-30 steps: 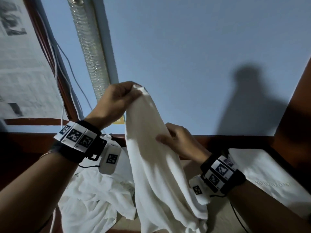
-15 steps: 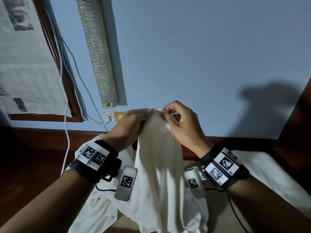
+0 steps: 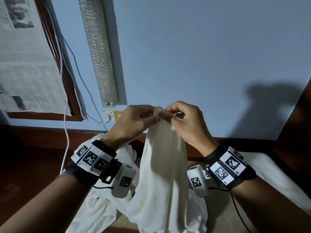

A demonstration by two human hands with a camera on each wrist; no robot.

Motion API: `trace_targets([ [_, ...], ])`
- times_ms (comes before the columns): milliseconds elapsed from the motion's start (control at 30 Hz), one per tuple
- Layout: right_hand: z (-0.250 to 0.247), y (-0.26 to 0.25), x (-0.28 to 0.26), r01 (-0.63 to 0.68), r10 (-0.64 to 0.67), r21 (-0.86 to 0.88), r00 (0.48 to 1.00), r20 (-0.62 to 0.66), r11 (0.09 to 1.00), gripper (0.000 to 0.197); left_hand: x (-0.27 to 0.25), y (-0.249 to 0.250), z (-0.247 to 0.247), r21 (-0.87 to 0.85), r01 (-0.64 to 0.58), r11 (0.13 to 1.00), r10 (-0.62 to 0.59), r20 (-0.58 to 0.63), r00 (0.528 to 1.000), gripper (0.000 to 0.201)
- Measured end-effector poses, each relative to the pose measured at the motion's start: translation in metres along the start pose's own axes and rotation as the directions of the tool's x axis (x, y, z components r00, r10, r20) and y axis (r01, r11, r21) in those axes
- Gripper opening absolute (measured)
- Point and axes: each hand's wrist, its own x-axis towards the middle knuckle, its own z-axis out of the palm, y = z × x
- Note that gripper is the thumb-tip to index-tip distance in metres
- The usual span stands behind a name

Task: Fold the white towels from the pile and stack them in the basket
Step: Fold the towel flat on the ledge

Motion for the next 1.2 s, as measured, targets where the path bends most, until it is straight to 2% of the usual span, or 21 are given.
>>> trace_targets([
  [133,0.0,-0.001,0.002,0.036,-0.036,-0.024,0.999,-0.001,0.999,0.013,-0.001,-0.006,0.004,0.006,-0.027,1.0,0.028,-0.016,0.999,0.016],
  [233,-0.001,-0.001,0.003,0.026,-0.025,-0.026,0.999,0.04,0.999,0.011,0.001,-0.008,0.003,0.057,-0.07,0.996,0.072,-0.04,0.997,0.025],
  [300,-0.004,-0.005,0.004,-0.02,0.012,0.064,0.992,0.126,0.998,0.02,0.006,-0.008,-0.001,0.077,-0.093,0.993,0.098,-0.062,0.993,0.029],
  [367,-0.008,-0.007,0.003,-0.135,0.068,0.191,0.945,0.32,0.972,0.024,0.015,-0.002,-0.007,0.061,-0.113,0.992,0.119,-0.104,0.987,0.029],
  [433,-0.007,0.001,-0.005,-0.226,0.113,0.141,0.827,0.551,0.964,0.025,0.026,0.012,-0.02,0.014,-0.135,0.991,0.136,-0.169,0.976,0.024],
  [467,-0.005,0.013,-0.012,-0.228,0.163,0.018,0.746,0.646,0.973,0.028,0.033,0.02,-0.032,-0.003,-0.145,0.989,0.141,-0.213,0.967,0.021],
  [533,0.001,0.041,-0.033,-0.2,0.319,-0.248,0.584,0.747,0.948,0.042,0.046,0.036,-0.065,-0.035,-0.177,0.984,0.158,-0.314,0.936,0.03],
  [600,0.001,0.082,-0.057,-0.209,0.52,-0.481,0.448,0.727,0.852,0.036,0.057,0.038,-0.107,-0.047,-0.207,0.977,0.172,-0.398,0.901,0.036],
  [633,-0.001,0.1,-0.07,-0.203,0.64,-0.613,0.362,0.678,0.764,0.03,0.061,0.033,-0.127,-0.028,-0.205,0.978,0.172,-0.436,0.883,0.033],
  [667,-0.005,0.122,-0.082,-0.168,0.748,-0.736,0.272,0.605,0.656,0.029,0.063,0.024,-0.145,-0.005,-0.187,0.982,0.162,-0.475,0.865,0.027],
  [733,-0.019,0.163,-0.103,-0.013,0.851,-0.862,0.169,0.497,0.506,0.034,0.062,-0.006,-0.171,0.045,-0.122,0.992,0.127,-0.533,0.837,0.02],
  [767,-0.027,0.178,-0.109,0.064,0.877,-0.893,0.169,0.45,0.446,0.03,0.059,-0.023,-0.178,0.088,-0.075,0.993,0.112,-0.546,0.83,0.021],
  [800,-0.035,0.193,-0.112,0.084,0.893,-0.917,0.207,0.399,0.39,0.028,0.056,-0.04,-0.181,0.136,-0.02,0.991,0.093,-0.554,0.827,0.023],
  [900,-0.074,0.213,-0.098,0.038,0.856,-0.935,0.389,0.339,0.353,0.013,0.045,-0.091,-0.186,0.235,0.128,0.964,0.024,-0.554,0.832,0.026],
  [967,-0.104,0.22,-0.078,-0.002,0.786,-0.934,0.54,0.299,0.357,0.046,0.042,-0.115,-0.186,0.243,0.198,0.95,-0.026,-0.569,0.822,0.025],
  [1033,-0.13,0.216,-0.053,-0.002,0.721,-0.942,0.644,0.256,0.336,0.069,0.043,-0.128,-0.187,0.286,0.236,0.929,-0.028,-0.581,0.813,0.023],
  [1100,-0.152,0.2,-0.026,0.008,0.633,-0.953,0.746,0.208,0.304,0.073,0.047,-0.131,-0.189,0.403,0.269,0.875,0.01,-0.57,0.821,0.021],
  [1200,-0.187,0.169,0.024,-0.044,0.53,-0.973,0.843,0.086,0.228,0.068,0.057,-0.12,-0.194,0.66,0.31,0.685,0.086,-0.495,0.864,0.02],
])
